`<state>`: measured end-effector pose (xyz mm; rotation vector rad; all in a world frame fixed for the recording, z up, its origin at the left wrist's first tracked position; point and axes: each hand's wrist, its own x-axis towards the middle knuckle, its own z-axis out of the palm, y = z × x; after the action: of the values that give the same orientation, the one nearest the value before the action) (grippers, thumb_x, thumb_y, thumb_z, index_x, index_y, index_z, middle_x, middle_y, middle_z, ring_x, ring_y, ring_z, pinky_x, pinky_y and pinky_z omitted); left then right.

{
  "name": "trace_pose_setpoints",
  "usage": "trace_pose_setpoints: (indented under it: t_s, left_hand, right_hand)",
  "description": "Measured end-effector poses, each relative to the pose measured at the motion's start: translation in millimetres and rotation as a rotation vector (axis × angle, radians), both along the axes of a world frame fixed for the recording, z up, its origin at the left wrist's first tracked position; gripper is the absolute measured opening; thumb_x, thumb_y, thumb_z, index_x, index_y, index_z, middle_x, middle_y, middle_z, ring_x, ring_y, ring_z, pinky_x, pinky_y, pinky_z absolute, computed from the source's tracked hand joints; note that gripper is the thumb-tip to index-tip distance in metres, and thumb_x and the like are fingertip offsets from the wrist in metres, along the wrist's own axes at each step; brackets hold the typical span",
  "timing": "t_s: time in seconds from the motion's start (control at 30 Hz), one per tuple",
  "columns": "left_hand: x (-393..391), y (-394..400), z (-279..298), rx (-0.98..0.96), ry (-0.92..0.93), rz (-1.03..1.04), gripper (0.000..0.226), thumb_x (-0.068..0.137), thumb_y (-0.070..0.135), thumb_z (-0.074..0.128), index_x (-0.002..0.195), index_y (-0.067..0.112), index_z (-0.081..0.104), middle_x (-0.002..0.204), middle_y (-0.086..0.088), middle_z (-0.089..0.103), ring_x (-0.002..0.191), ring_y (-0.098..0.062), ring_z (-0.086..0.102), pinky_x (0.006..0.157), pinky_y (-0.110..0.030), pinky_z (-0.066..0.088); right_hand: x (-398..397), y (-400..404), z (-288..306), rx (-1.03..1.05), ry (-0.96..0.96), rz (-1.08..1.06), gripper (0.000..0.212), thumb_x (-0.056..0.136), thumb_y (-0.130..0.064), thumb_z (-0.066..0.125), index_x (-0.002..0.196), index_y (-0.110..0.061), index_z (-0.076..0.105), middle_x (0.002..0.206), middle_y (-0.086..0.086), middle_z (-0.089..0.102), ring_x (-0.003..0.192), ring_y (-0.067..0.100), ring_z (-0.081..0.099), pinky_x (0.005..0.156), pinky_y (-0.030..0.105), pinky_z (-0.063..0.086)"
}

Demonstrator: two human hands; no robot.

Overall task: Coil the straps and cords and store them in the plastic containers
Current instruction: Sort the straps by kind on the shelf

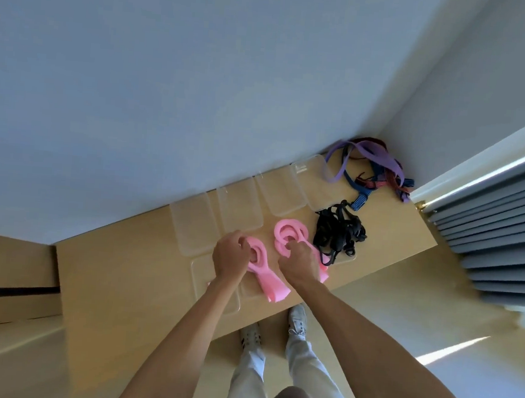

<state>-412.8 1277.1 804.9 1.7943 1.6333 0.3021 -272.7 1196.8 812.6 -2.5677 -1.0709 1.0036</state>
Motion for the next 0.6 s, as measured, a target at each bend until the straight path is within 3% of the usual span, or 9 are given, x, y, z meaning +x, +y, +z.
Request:
trace_pose_setpoints:
  t_s: [0.07, 0.2, 0.3, 0.43, 0.53, 0.6]
  left_hand:
    - [15.6, 2.0, 18.5, 0.018, -0.036, -0.062, 0.021, 0.093, 0.007, 0.053, 0.100, 0.006, 0.073, 0.097, -0.009, 0.073, 0.089, -0.027, 0.066, 0.075, -0.037, 0.051]
    - [66.6, 10.2, 53.7, 0.043, -0.092, -0.235, 0.018, 0.091, 0.004, 0.052, 0.084, 0.003, 0.068, 0.079, -0.011, 0.068, 0.076, -0.030, 0.063, 0.068, -0.041, 0.049]
    - [119.6, 19.2, 74.5, 0.049, -0.103, -0.343, 0.019, 0.091, 0.005, 0.052, 0.096, 0.004, 0.070, 0.092, -0.010, 0.073, 0.085, -0.025, 0.064, 0.076, -0.036, 0.051]
    - [199.3, 33.4, 80.6, 0.059, -0.114, -0.386, 0.026, 0.091, 0.006, 0.053, 0.109, 0.006, 0.072, 0.104, -0.008, 0.073, 0.097, -0.024, 0.065, 0.086, -0.034, 0.051]
    - [258.8, 42.9, 72.4, 0.046, -0.069, -0.415, 0.018, 0.089, 0.005, 0.050, 0.084, 0.004, 0.067, 0.085, -0.012, 0.067, 0.081, -0.025, 0.059, 0.073, -0.037, 0.047]
    - [291.2, 51.6, 65.1, 0.035, -0.034, -0.401, 0.022, 0.086, 0.003, 0.048, 0.065, 0.006, 0.048, 0.065, -0.013, 0.051, 0.065, -0.026, 0.047, 0.059, -0.039, 0.038]
  right_hand:
    - [16.5, 3.2, 20.0, 0.037, -0.012, -0.075, 0.036, 0.088, -0.010, 0.056, 0.123, -0.011, 0.064, 0.118, 0.010, 0.064, 0.098, 0.029, 0.064, 0.075, 0.034, 0.052]
    - [59.8, 12.0, 55.7, 0.077, -0.060, -0.159, 0.013, 0.085, -0.007, 0.052, 0.090, -0.010, 0.064, 0.094, 0.009, 0.061, 0.078, 0.026, 0.055, 0.061, 0.031, 0.043]
    - [106.2, 20.4, 71.8, 0.100, -0.091, -0.129, 0.021, 0.086, -0.010, 0.053, 0.103, -0.006, 0.064, 0.105, 0.013, 0.060, 0.094, 0.034, 0.062, 0.069, 0.037, 0.050]
    - [177.9, 37.9, 70.4, 0.090, -0.082, -0.156, 0.037, 0.085, -0.007, 0.056, 0.122, -0.006, 0.061, 0.125, 0.014, 0.055, 0.113, 0.034, 0.056, 0.089, 0.039, 0.051]
    - [233.1, 48.5, 59.8, 0.039, -0.073, -0.111, 0.027, 0.082, -0.004, 0.054, 0.109, -0.008, 0.060, 0.124, 0.015, 0.053, 0.112, 0.035, 0.055, 0.079, 0.037, 0.047]
    - [268.3, 53.9, 51.8, 0.006, -0.057, -0.055, 0.020, 0.081, -0.003, 0.052, 0.100, -0.009, 0.058, 0.120, 0.016, 0.054, 0.107, 0.036, 0.057, 0.073, 0.036, 0.047]
